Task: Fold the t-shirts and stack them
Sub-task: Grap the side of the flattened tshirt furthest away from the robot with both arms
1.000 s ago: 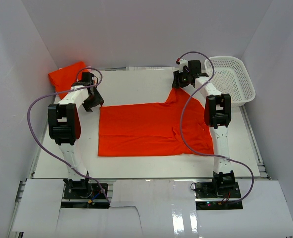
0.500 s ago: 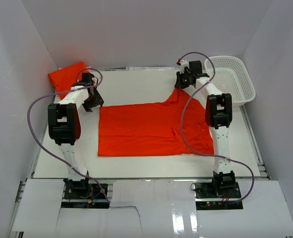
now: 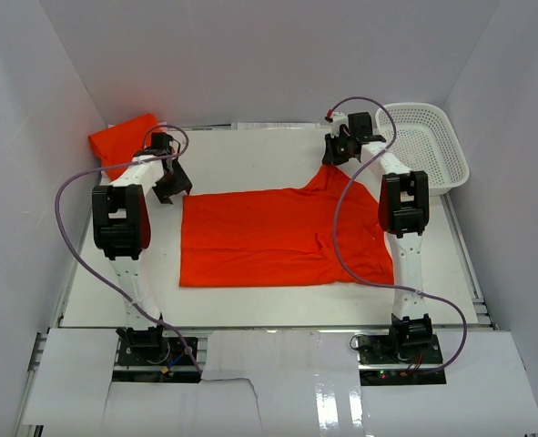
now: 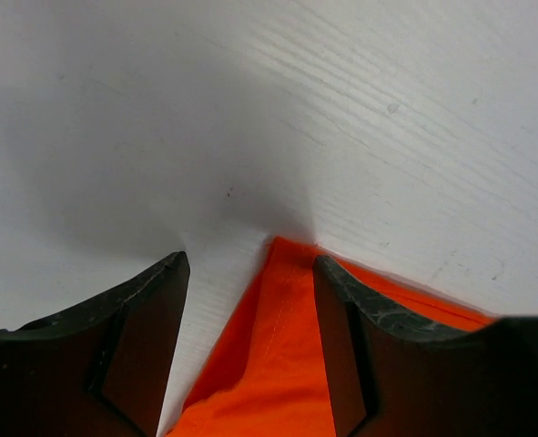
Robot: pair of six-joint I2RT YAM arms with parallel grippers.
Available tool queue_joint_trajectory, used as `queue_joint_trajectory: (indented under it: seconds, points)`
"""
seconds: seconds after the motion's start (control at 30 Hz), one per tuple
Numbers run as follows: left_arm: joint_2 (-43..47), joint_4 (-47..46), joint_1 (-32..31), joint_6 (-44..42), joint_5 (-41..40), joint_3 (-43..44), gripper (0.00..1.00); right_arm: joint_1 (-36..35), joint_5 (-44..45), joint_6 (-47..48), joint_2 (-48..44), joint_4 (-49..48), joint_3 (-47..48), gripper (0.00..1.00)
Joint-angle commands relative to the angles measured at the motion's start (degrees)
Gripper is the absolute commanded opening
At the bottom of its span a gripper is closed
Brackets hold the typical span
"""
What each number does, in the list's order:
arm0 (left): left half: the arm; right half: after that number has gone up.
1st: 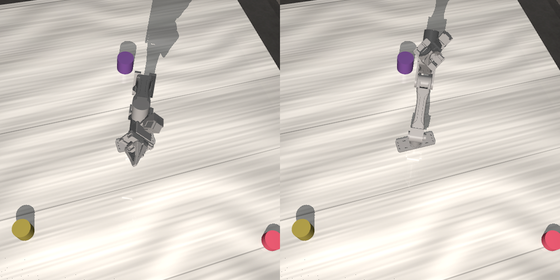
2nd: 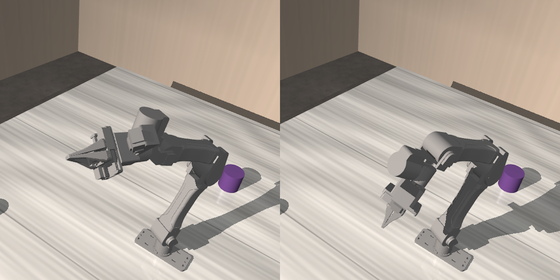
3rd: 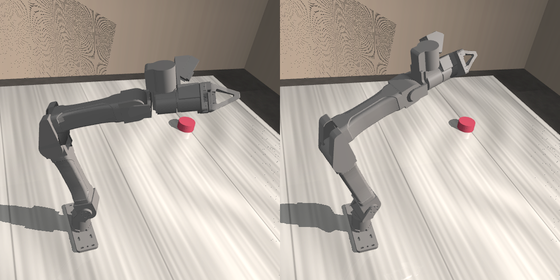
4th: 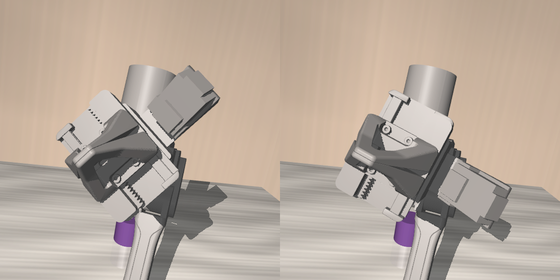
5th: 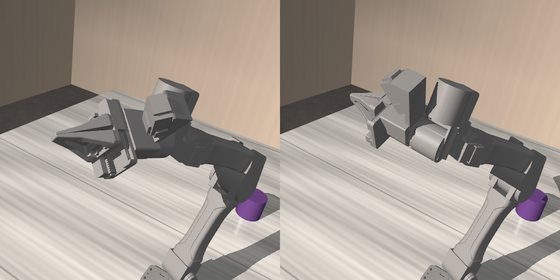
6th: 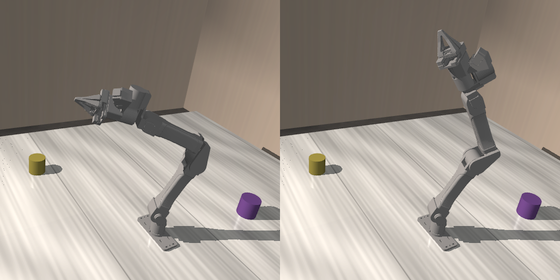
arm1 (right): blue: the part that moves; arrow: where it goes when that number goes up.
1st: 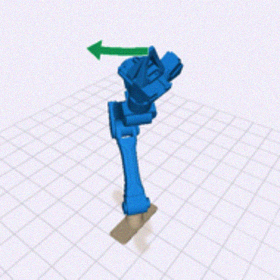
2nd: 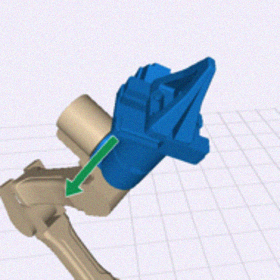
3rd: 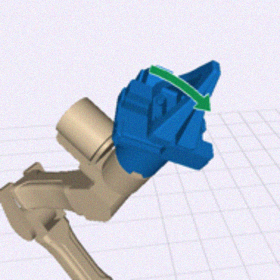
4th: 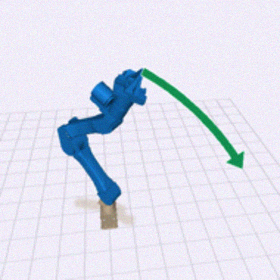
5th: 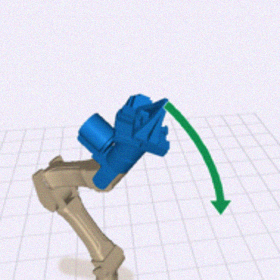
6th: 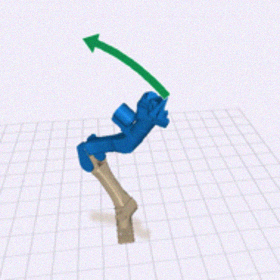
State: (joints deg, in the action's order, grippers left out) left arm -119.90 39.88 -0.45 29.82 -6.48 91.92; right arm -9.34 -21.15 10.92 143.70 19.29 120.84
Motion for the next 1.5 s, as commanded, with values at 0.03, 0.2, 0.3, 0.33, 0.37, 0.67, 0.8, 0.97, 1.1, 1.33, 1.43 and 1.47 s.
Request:
queue_joint_trajectory:
  seconds: [0.03, 0.2, 0.3, 0.33, 0.37, 0.67, 0.8, 0.97, 1.1, 1.33, 1.43, 1.47]
  points:
    - [-1.6, -0.2, 0.4, -0.6, 3.9, 1.9, 0.67, 0.3, -0.6, 0.7, -4.1, 0.1, -0.6, 0.08]
    - [-2.2, -0.2, 0.4, -0.6, 4.9, 1.0, 0.65, 0.3, -0.5, 0.8, -4.1, 0.1, -0.8, 0.08]
    - [-3.1, -0.2, 0.4, -0.8, 5.7, 0.9, 0.55, 0.3, -0.3, 0.8, -4.2, 0.1, -0.8, 0.08]
    - [-3.3, -0.2, 0.4, -0.7, 6.0, 0.8, 0.49, 0.3, 0.0, 0.8, -4.2, 0.1, -0.7, 0.08]
    - [-3.4, -0.2, 0.4, -0.8, 6.3, 0.6, 0.47, 0.3, 0.1, 0.9, -4.3, 0.1, -0.7, 0.08]
    - [1.4, 0.0, 0.3, 0.3, 7.7, -4.7, 0.34, 0.4, 0.7, 0.9, -4.4, 0.6, -0.5, 0.08]
    - [2.0, -0.1, 0.4, -0.1, 7.4, -4.4, 0.0, 0.4, 0.1, 0.4, -5.0, 0.5, -0.1, 0.08]
    - [2.7, -0.2, 0.3, -1.3, 8.3, -2.7, 0.0, 0.4, 0.5, 0.5, -6.8, 0.6, 0.9, 0.08]
    - [4.0, -0.2, 0.3, -2.8, 8.0, -1.3, 0.0, 0.4, 0.0, 0.8, -9.1, 0.6, 0.2, 0.08]
    - [6.5, -0.2, 0.2, -3.5, 7.4, -1.6, 0.0, 0.4, -1.1, 1.3, -13.3, 0.6, -2.3, 0.08]
    - [8.0, -1.1, 0.1, -3.7, 7.4, -2.4, 0.0, 0.4, -1.4, 1.6, -15.3, 0.6, -3.8, 0.08]
    - [8.5, -1.6, -0.1, -4.0, 7.3, -3.4, 0.0, 0.4, -1.5, 1.6, -15.8, 0.5, -4.2, 0.08]
